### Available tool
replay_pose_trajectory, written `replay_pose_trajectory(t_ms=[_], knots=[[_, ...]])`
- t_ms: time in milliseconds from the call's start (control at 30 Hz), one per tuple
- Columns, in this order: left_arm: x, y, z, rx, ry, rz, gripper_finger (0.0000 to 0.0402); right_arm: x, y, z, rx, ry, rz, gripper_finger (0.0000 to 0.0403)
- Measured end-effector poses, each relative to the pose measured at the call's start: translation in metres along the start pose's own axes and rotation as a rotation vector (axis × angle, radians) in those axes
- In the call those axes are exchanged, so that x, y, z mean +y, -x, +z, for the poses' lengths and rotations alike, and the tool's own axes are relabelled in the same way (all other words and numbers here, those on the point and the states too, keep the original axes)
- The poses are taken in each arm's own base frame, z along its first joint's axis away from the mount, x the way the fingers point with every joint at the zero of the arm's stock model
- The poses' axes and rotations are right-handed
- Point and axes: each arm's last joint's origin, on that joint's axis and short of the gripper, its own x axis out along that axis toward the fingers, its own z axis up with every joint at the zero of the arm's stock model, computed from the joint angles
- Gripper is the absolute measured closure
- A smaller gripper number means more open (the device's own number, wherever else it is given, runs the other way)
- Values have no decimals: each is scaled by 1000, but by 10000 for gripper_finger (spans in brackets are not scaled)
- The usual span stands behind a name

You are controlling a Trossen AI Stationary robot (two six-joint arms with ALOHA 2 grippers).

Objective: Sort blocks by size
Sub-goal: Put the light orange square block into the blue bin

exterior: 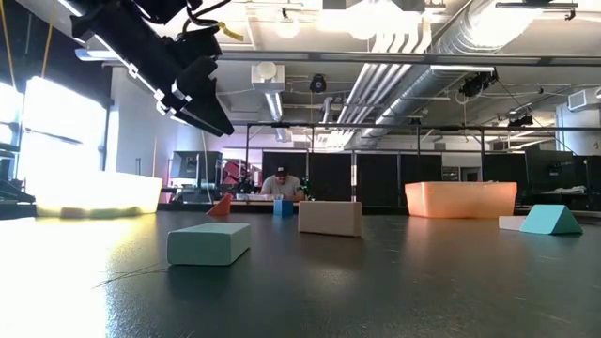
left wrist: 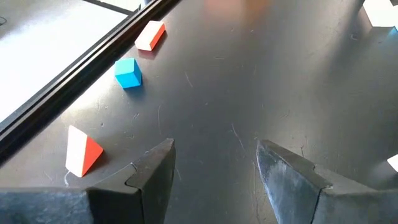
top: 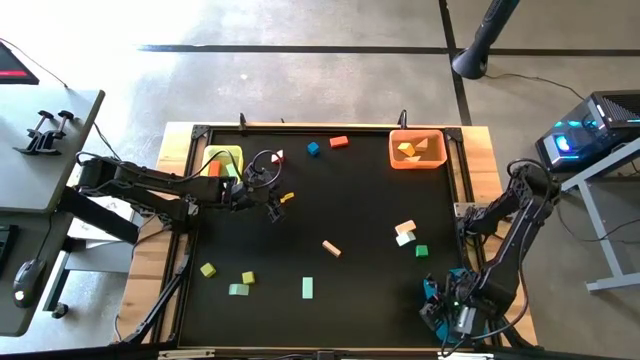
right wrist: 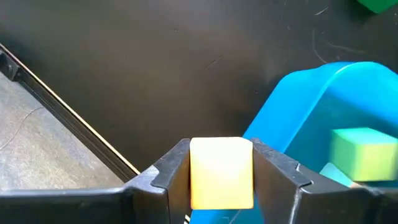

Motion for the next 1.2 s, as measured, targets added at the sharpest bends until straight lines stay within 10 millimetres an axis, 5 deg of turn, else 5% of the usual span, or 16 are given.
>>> replay_pose_trajectory(t_ms=[333,600,833,1200], knots=[[0,0,0,1,0,-1,188,4,0,3,-159,89,83,267],[0,0,0,1,0,-1,188,-13,3,-8,28,-40,-105,267],[0,0,0,1,0,-1,188,-25,7,-19,22,-106,-158,258],[0,0,0,1,0,-1,188,-25,6,-12,-33,-120,-172,218]])
